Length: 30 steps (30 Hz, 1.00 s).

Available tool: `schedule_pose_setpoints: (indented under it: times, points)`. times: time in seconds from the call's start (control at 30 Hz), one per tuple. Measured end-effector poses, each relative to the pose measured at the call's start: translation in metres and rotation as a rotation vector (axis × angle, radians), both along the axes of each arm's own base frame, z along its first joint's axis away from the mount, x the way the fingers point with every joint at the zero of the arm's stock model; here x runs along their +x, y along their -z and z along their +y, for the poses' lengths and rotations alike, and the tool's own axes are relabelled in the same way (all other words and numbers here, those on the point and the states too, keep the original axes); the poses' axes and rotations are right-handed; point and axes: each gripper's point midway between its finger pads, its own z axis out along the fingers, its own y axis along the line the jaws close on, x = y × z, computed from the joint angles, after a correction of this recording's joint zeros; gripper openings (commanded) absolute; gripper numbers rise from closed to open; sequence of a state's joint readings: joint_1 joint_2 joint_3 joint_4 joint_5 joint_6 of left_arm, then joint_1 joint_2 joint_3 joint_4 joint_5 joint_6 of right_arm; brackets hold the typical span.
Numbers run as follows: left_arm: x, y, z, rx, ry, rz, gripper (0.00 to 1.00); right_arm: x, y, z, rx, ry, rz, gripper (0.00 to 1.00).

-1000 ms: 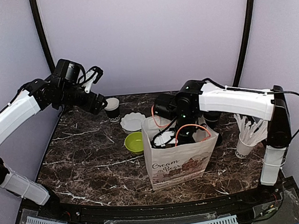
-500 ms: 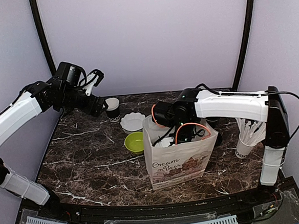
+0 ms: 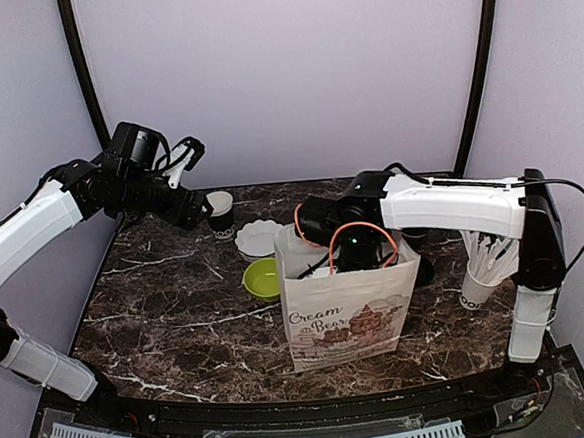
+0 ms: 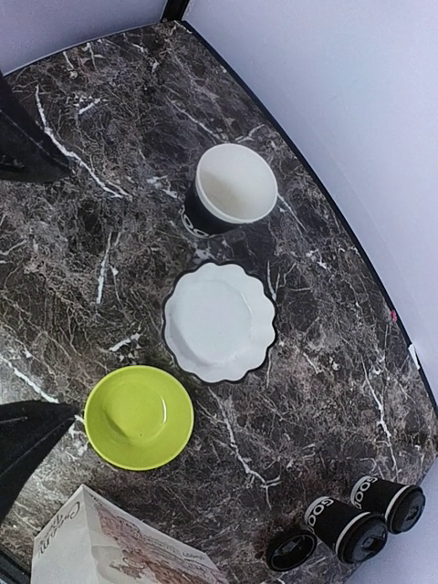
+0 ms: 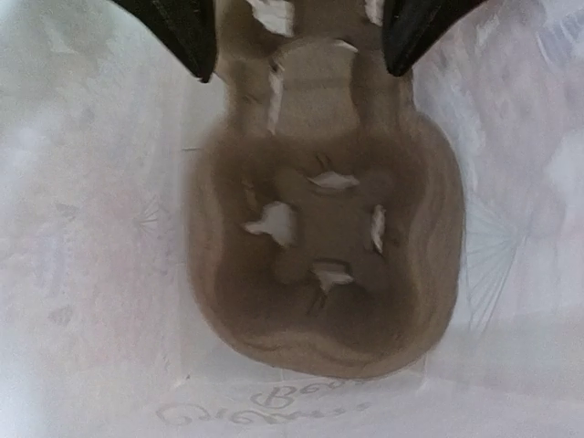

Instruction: Pack the takeout coffee

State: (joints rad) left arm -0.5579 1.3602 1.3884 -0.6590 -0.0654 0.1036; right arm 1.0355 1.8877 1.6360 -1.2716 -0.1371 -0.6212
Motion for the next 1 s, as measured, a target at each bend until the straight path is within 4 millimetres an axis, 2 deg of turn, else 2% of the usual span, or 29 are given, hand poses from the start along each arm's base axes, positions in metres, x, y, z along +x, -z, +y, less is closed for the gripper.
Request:
schedule_pose_setpoints:
  times: [0.3,0.4,0.53,0.63,0.8,0.87,1.0]
  points:
    - [-0.022,-0.001,-0.019,-0.058,0.149,0.053,0.83,-0.001,-0.041,0.011,0.075,-0.062,-0.012,0.68]
    - [-0.034,-0.013,-0.026,-0.105,0.209,0.044,0.82,-0.003,-0.051,0.008,0.086,-0.077,-0.024,0.69]
    - [-0.052,-0.039,-0.038,-0.202,0.309,0.013,0.81,-0.002,-0.064,0.007,0.109,-0.095,-0.044,0.69]
    - [-0.059,-0.060,-0.049,-0.259,0.367,-0.011,0.81,0.000,-0.081,0.011,0.150,-0.111,-0.073,0.69]
    - [-0.061,-0.090,-0.075,-0.303,0.447,-0.049,0.81,0.005,-0.122,0.016,0.258,-0.138,-0.158,0.69]
    - [-0.063,-0.099,-0.096,-0.304,0.499,-0.057,0.82,0.006,-0.138,0.016,0.297,-0.146,-0.188,0.69]
    - [-0.075,-0.096,-0.141,-0.286,0.609,-0.027,0.81,0.008,-0.153,0.010,0.335,-0.146,-0.211,0.69]
